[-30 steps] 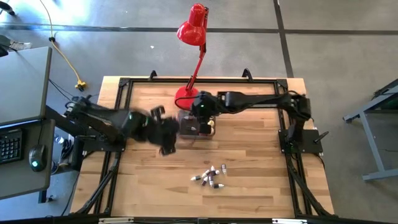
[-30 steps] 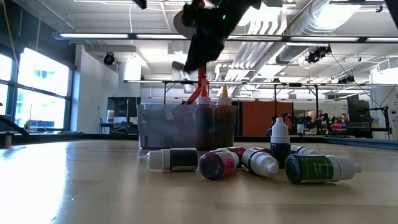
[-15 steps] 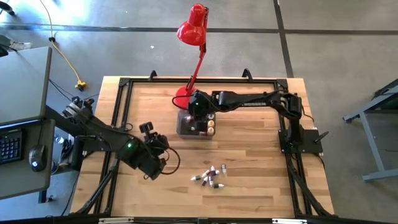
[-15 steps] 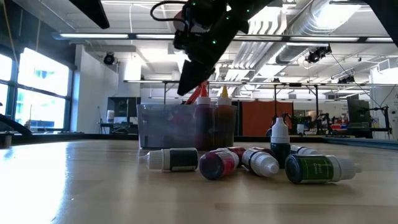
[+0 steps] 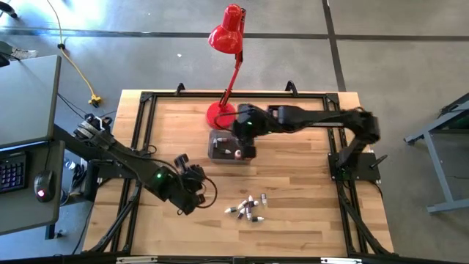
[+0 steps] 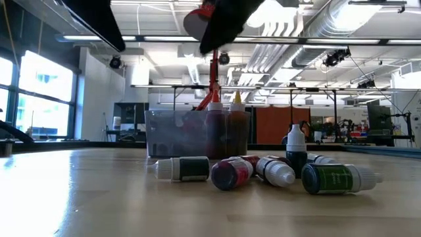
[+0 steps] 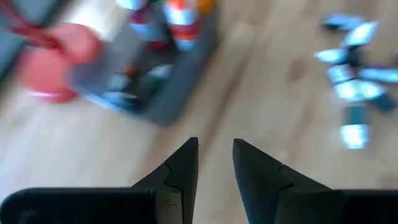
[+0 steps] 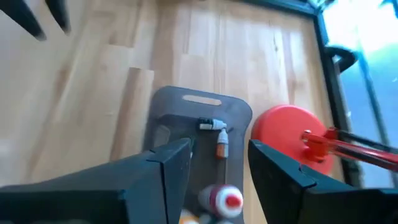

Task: Pick & Place food coloring
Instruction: Put the top small green food coloring bottle into the black bin

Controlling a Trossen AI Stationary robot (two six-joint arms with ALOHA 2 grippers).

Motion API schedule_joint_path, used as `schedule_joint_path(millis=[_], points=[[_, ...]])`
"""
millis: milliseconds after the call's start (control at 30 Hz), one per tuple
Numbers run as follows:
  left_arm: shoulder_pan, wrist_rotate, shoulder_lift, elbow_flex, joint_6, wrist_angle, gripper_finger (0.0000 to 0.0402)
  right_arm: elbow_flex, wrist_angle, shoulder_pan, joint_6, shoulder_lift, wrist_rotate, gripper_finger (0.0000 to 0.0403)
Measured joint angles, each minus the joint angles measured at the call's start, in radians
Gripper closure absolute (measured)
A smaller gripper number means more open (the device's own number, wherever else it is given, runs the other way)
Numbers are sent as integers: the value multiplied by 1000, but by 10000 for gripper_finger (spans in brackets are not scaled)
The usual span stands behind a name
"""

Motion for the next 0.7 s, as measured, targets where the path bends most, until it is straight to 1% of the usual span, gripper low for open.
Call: schedule_joint_path(millis=[100,167,233,300,367,467,533,633,700], points=[[0,46,0,-76,36,257,305,0,-73,47,19,-85,33,253],[0,100,0,-126,47,414,305,0,-109,77,45,-136,47,257],[0,194,0,-172,49,547,305,-6,-126,99,75,-179,56,258],[0,319,4,-212,74,673,305,-29,-122,118,99,-220,55,258],[-1,389,40,-240,121,802,305,-59,-115,137,104,-252,55,258],[-7,416,114,-253,213,905,305,-126,-94,158,99,-289,54,259],[-6,391,167,-248,281,948,305,-171,-80,168,104,-298,52,260],[4,372,249,-242,328,987,305,-242,-62,182,106,-308,55,261],[10,372,279,-240,331,1003,305,-296,-16,187,107,-310,54,261]])
